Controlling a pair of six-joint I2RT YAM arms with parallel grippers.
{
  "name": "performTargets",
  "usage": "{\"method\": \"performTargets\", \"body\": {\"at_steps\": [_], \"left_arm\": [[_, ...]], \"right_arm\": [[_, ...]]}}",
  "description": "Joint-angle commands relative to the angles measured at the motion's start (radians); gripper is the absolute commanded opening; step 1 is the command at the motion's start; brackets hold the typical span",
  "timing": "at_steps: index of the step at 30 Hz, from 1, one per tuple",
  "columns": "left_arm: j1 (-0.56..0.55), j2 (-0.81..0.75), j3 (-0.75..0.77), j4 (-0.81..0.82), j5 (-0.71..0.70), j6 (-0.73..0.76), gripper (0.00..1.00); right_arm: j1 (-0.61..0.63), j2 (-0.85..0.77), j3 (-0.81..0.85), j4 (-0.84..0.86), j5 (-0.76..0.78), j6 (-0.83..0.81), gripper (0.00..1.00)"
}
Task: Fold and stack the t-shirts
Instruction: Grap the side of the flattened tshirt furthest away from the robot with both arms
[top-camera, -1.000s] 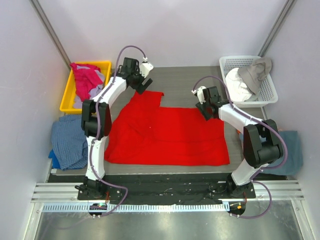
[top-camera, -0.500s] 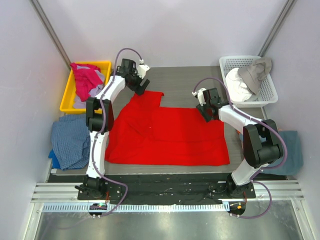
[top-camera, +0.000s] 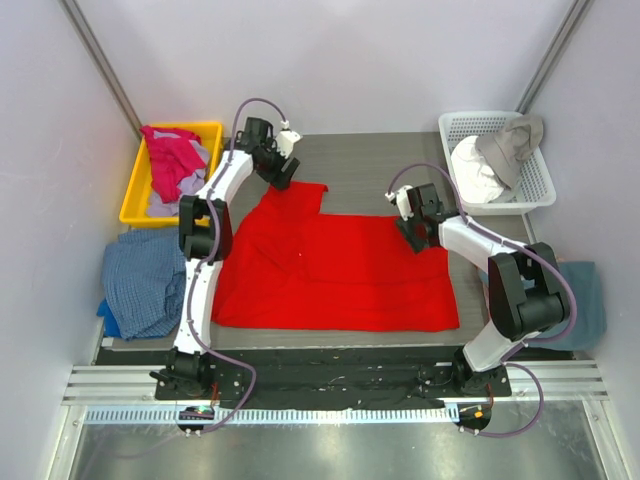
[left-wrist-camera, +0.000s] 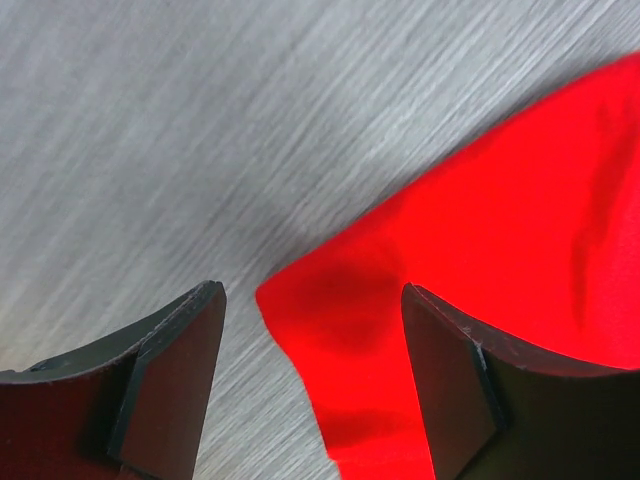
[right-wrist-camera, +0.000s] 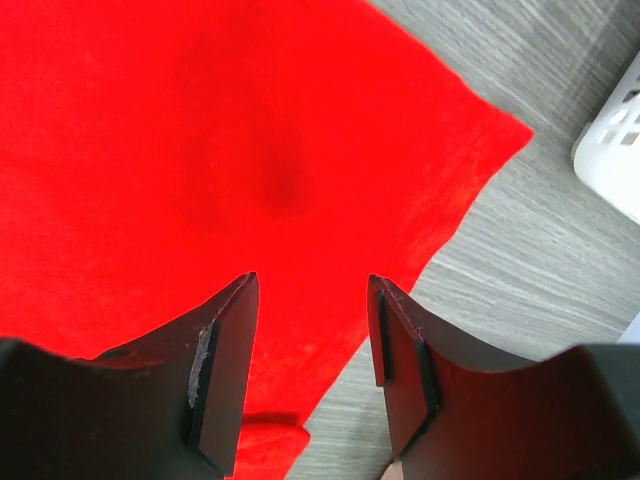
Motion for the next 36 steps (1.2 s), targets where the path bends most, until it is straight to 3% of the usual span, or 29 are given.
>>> {"method": "performTargets", "body": {"at_steps": [1, 8, 16, 19, 20, 23, 28, 36], "left_arm": [[0.01, 0.009, 0.038, -0.046, 0.02, 0.019, 0.75], [0.016, 0.018, 0.029, -0.056, 0.02, 0.028, 0.66], [0.017, 0.023, 0.038, -0.036, 0.023, 0.019, 0.64], [0.017, 0.026, 0.039, -0.024, 0.027, 0.01, 0.43], [0.017, 0.03, 0.042, -0.023, 0.027, 0.008, 0.32], [0.017, 0.034, 0.044, -0.023, 0.023, 0.011, 0.13], [0.017, 0.02, 0.033, -0.017, 0.023, 0.009, 0.04], [0.011, -0.04, -0.033, -0.007, 0.016, 0.017, 0.0]], "right_arm": [[-0.004, -0.075, -0.015, 0.016, -0.007, 0.012, 0.54], [-0.004, -0.073, -0.025, 0.016, -0.037, 0.027, 0.54], [-0.004, -0.076, -0.051, 0.019, -0.037, 0.03, 0.54], [-0.004, -0.076, -0.064, 0.022, -0.032, 0.03, 0.54], [-0.004, -0.076, -0.068, 0.022, -0.032, 0.028, 0.54], [-0.004, -0.076, -0.076, 0.029, -0.02, 0.032, 0.54], [-0.004, -0.076, -0.081, 0.067, 0.049, 0.035, 0.52], [-0.055, -0.008, 0.027, 0.151, 0.082, 0.088, 0.51]]}}
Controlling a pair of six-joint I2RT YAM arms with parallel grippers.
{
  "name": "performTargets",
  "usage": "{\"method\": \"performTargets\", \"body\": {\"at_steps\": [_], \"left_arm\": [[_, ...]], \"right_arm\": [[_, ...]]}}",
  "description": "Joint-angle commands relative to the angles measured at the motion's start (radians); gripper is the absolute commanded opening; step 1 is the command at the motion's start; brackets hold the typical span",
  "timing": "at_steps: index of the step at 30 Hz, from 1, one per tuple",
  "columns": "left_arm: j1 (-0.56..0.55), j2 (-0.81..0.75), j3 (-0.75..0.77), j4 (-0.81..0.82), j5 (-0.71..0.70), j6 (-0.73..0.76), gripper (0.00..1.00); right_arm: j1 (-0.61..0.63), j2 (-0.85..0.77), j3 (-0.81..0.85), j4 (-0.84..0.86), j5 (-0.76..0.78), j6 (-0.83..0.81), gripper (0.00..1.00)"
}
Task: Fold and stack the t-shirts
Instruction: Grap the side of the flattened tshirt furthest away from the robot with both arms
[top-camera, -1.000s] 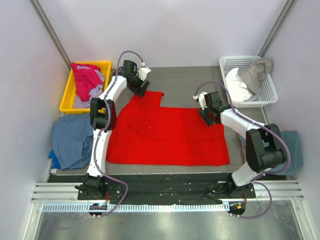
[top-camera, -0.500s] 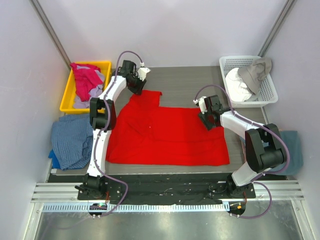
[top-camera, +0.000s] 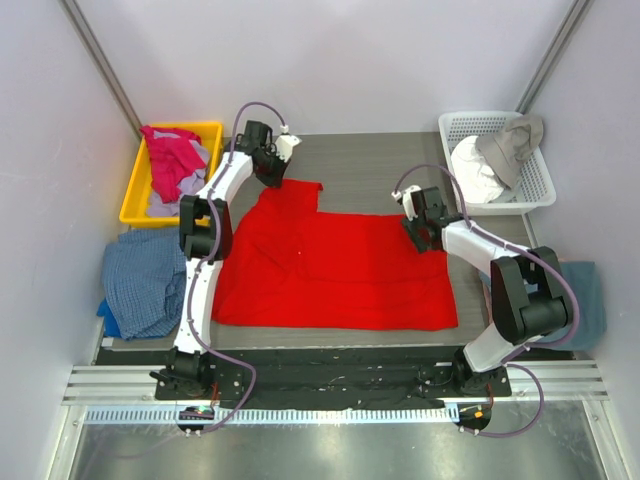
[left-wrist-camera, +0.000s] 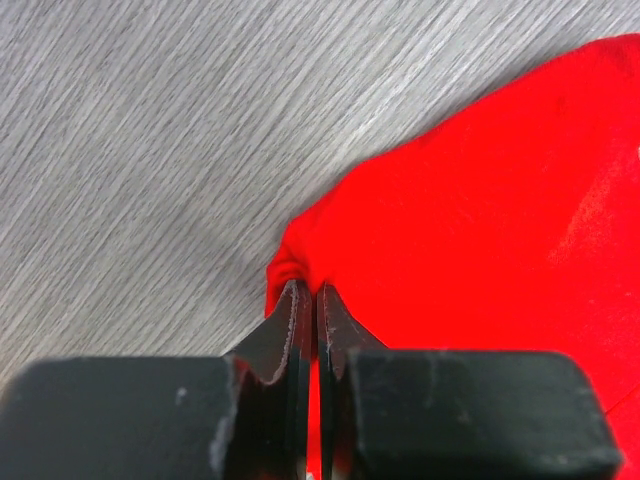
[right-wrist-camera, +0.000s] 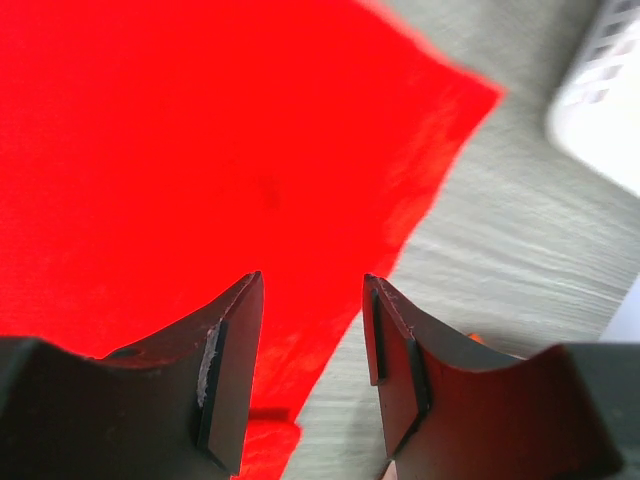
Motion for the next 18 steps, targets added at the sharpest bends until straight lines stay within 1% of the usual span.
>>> {"method": "performTargets", "body": {"at_steps": [1, 9, 13, 18], "left_arm": [[0.003, -0.071, -0.045, 0.028, -0.004, 0.021, 0.0], [-0.01, -0.104, -0.114, 0.036, -0.012, 0.039, 0.0], [-0.014, -0.117, -0.137, 0.036, -0.012, 0.05, 0.0], [-0.019, -0.125, -0.162, 0.034, -0.016, 0.064, 0.0]], "right_arm": [[-0.064, 0.044, 0.11, 0.096, 0.019, 0.062, 0.51], [-0.138, 0.178, 0.256, 0.08, -0.082, 0.082, 0.52], [-0.19, 0.239, 0.333, 0.023, -0.167, 0.108, 0.55], [-0.243, 0.308, 0.391, -0.011, -0.226, 0.139, 0.55]]}}
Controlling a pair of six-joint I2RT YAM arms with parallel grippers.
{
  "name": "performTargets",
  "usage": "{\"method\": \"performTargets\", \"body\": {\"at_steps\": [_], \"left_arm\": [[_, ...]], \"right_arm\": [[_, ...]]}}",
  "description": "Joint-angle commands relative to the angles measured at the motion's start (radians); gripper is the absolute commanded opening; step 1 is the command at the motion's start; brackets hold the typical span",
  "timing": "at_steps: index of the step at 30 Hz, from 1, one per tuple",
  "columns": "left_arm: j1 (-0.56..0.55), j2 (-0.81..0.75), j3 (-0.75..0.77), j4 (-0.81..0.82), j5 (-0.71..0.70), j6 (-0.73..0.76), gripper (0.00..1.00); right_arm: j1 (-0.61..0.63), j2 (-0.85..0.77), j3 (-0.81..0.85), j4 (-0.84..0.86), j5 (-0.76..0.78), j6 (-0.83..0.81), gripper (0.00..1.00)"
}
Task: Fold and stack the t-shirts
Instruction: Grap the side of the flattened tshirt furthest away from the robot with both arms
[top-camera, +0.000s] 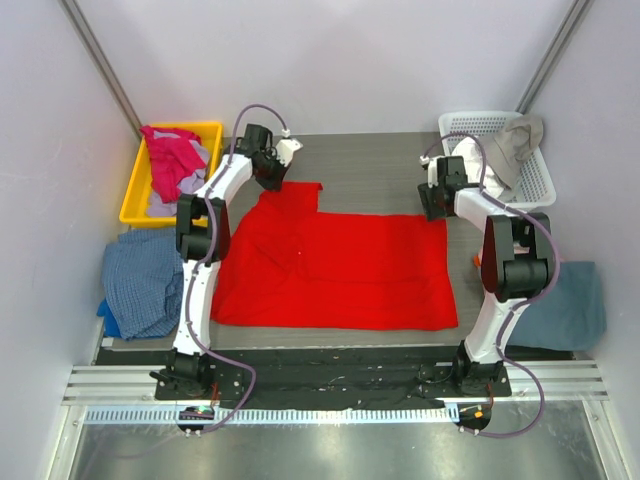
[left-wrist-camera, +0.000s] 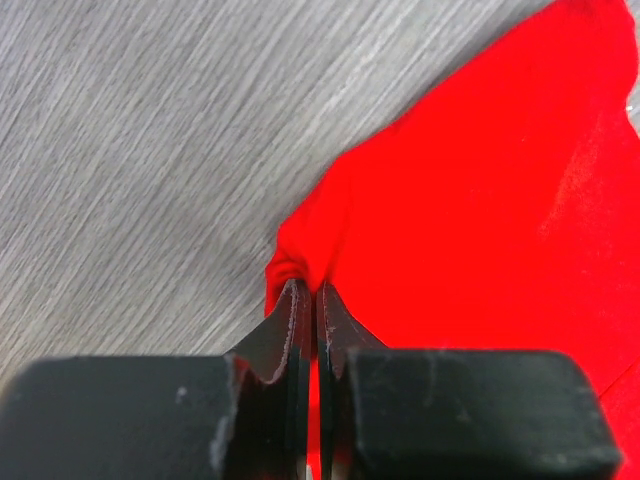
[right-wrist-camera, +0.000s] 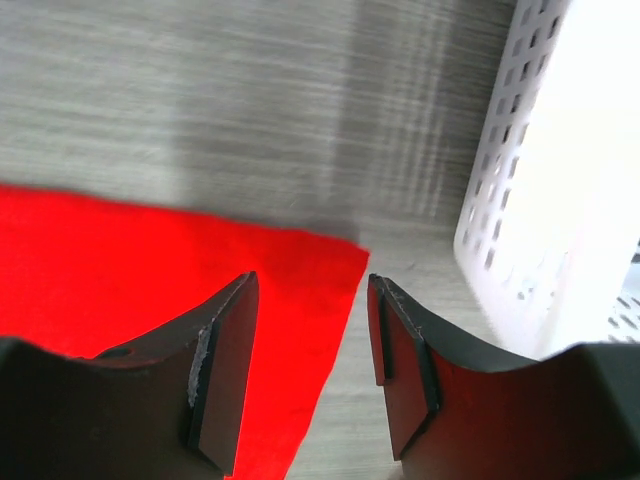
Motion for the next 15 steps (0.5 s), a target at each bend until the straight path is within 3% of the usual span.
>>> {"method": "performTargets", "body": {"at_steps": [1, 15], "left_arm": [[-0.009, -0.055, -0.03, -0.027, -0.011, 0.029, 0.0], [-0.015, -0.067, -0.05, -0.042, -0.019, 0.056, 0.0]], "right_arm": [[-0.04, 0.034, 0.083, -0.035, -0.083, 0.044, 0.56], [-0.087, 0.081, 0.107, -0.099, -0.142, 0.04, 0.58]]}}
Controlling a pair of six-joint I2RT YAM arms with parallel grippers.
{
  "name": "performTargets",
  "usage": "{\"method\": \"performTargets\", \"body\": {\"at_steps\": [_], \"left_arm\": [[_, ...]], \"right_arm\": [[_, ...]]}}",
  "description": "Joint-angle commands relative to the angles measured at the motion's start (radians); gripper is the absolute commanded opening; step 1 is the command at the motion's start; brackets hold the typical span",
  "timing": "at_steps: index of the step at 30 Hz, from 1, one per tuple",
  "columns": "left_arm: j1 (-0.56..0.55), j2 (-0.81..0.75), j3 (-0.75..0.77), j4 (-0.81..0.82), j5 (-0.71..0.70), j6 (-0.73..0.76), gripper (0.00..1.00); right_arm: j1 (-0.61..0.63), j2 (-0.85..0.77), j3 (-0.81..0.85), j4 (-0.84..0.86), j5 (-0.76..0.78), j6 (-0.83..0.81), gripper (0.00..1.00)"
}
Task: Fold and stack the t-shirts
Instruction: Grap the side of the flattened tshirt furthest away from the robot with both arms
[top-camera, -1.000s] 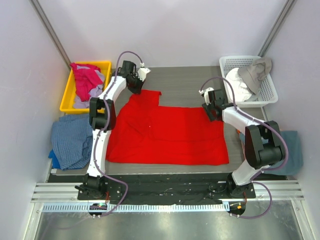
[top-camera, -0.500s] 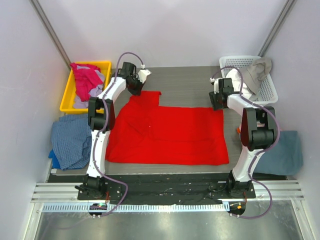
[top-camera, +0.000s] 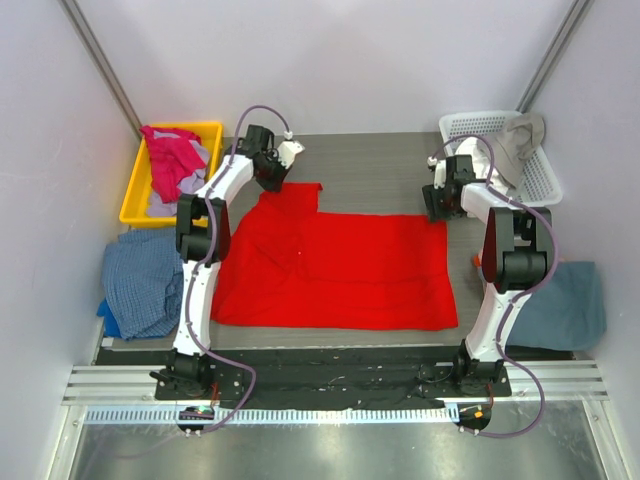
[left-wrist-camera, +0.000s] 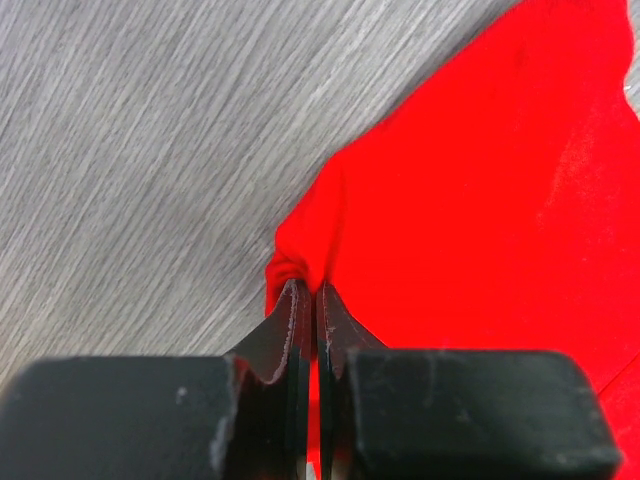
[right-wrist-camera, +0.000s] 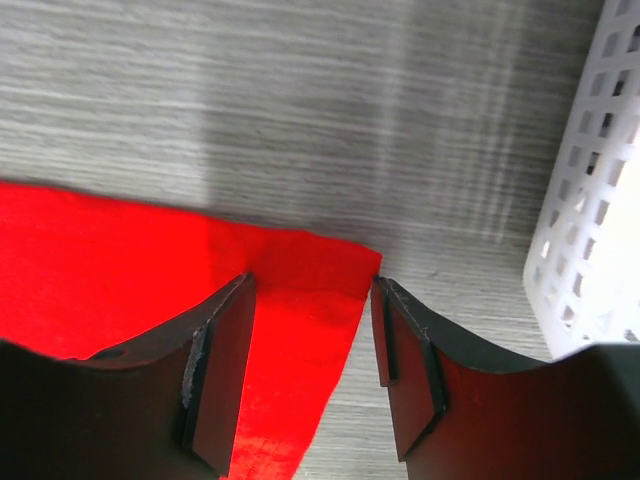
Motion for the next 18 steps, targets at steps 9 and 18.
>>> {"method": "performTargets", "body": {"at_steps": [9, 18], "left_arm": [[-0.011, -0.054, -0.052, -0.042, -0.004, 0.026, 0.0], [-0.011, -0.065, -0.053, -0.041, -0.005, 0.034, 0.0]], "right_arm": [[-0.029, 0.031, 0.045, -0.029, -0.015, -0.021, 0.59], [-0.029, 0.06, 0.082, -0.056, -0.041, -0.027, 0.15]]}}
